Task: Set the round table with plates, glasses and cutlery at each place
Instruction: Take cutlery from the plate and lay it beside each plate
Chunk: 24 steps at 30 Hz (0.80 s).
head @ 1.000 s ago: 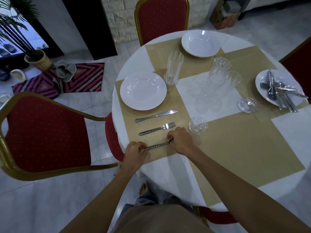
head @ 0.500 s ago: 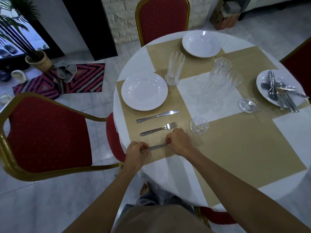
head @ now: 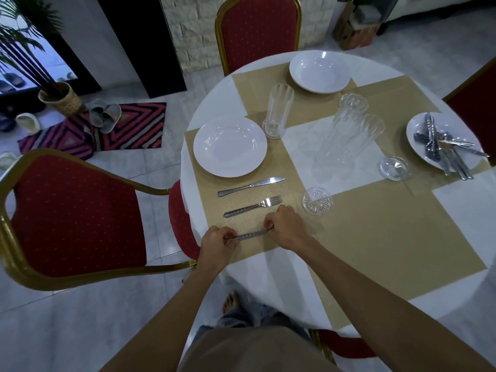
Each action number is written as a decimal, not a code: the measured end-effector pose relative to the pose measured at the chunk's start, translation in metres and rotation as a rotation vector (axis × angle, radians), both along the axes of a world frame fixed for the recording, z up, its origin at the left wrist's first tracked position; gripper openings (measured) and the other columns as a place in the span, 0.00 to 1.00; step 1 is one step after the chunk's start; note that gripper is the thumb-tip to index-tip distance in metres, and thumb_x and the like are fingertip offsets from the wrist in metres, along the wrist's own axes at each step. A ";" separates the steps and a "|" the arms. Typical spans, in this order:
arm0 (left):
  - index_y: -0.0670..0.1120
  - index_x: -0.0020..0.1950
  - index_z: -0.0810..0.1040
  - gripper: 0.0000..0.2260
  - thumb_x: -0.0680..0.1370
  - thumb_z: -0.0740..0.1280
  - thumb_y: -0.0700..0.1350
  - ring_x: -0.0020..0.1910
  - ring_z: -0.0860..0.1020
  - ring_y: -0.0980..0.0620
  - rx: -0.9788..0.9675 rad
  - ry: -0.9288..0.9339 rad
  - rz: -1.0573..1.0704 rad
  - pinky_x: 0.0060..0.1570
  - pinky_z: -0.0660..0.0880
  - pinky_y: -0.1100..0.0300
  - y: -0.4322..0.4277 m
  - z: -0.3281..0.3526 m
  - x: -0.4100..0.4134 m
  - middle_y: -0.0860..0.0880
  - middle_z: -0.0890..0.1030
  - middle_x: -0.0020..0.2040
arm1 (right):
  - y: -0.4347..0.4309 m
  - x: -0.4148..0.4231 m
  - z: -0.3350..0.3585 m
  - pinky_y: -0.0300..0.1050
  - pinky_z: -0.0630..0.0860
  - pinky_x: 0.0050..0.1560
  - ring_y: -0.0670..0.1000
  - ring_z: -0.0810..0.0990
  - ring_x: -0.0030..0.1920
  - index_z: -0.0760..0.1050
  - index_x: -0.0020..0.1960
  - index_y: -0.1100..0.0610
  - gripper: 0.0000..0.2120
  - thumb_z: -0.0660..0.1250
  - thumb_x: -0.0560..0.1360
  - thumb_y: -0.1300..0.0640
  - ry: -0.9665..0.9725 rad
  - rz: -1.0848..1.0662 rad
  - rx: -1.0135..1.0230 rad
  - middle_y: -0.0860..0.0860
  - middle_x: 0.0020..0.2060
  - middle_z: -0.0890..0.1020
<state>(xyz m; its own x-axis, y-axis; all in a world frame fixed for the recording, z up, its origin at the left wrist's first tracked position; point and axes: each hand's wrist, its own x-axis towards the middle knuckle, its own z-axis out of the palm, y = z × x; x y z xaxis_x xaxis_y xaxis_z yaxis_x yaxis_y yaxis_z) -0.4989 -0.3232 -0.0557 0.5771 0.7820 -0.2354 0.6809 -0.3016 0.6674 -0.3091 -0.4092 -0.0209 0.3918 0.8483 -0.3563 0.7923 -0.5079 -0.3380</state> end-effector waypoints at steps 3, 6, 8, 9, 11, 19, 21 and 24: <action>0.49 0.49 0.84 0.05 0.73 0.74 0.43 0.44 0.75 0.54 0.001 0.018 -0.014 0.47 0.70 0.65 0.000 0.001 0.000 0.49 0.79 0.44 | -0.004 0.001 -0.001 0.46 0.71 0.54 0.54 0.71 0.59 0.83 0.54 0.48 0.09 0.68 0.77 0.57 0.001 -0.022 0.023 0.52 0.53 0.76; 0.48 0.49 0.84 0.06 0.73 0.74 0.43 0.43 0.75 0.54 0.003 0.033 -0.023 0.47 0.70 0.65 0.001 0.003 0.001 0.49 0.79 0.44 | -0.008 0.002 -0.001 0.44 0.69 0.53 0.54 0.71 0.59 0.82 0.54 0.47 0.09 0.69 0.76 0.56 -0.007 -0.040 0.035 0.51 0.53 0.76; 0.48 0.49 0.84 0.06 0.73 0.74 0.42 0.43 0.75 0.54 0.006 0.041 -0.028 0.47 0.71 0.64 0.001 0.004 0.003 0.49 0.79 0.43 | -0.010 0.004 0.000 0.44 0.70 0.54 0.54 0.71 0.59 0.82 0.54 0.47 0.09 0.69 0.76 0.56 -0.010 -0.054 0.042 0.52 0.53 0.76; 0.47 0.49 0.84 0.06 0.73 0.74 0.42 0.44 0.75 0.54 0.008 0.044 -0.030 0.48 0.72 0.63 0.001 0.005 0.004 0.49 0.80 0.43 | -0.012 0.005 0.001 0.45 0.70 0.54 0.54 0.71 0.59 0.82 0.55 0.47 0.09 0.69 0.76 0.55 -0.012 -0.062 0.048 0.52 0.53 0.76; 0.46 0.50 0.84 0.07 0.73 0.74 0.41 0.46 0.76 0.52 0.022 0.052 -0.037 0.51 0.74 0.62 0.000 0.005 0.007 0.48 0.81 0.44 | -0.015 0.007 0.003 0.45 0.70 0.54 0.55 0.72 0.59 0.82 0.55 0.48 0.09 0.68 0.76 0.55 -0.017 -0.081 0.058 0.52 0.53 0.76; 0.47 0.53 0.83 0.10 0.73 0.74 0.47 0.55 0.74 0.51 0.031 0.037 -0.051 0.53 0.70 0.62 -0.009 0.019 0.049 0.49 0.79 0.51 | -0.035 0.030 0.014 0.47 0.72 0.55 0.56 0.72 0.61 0.80 0.57 0.48 0.12 0.71 0.74 0.55 -0.005 -0.203 0.059 0.53 0.54 0.75; 0.48 0.53 0.82 0.11 0.72 0.75 0.49 0.54 0.75 0.51 0.013 0.012 -0.068 0.53 0.70 0.61 -0.012 0.027 0.067 0.50 0.78 0.51 | -0.039 0.037 0.018 0.48 0.73 0.55 0.56 0.72 0.62 0.80 0.57 0.49 0.12 0.71 0.74 0.56 -0.005 -0.229 0.077 0.54 0.55 0.75; 0.49 0.53 0.82 0.10 0.73 0.74 0.46 0.52 0.76 0.51 0.020 -0.046 -0.116 0.54 0.72 0.60 -0.017 0.039 0.094 0.50 0.77 0.49 | -0.045 0.052 0.027 0.47 0.74 0.57 0.56 0.73 0.62 0.80 0.58 0.49 0.14 0.70 0.74 0.57 -0.010 -0.262 0.106 0.54 0.57 0.77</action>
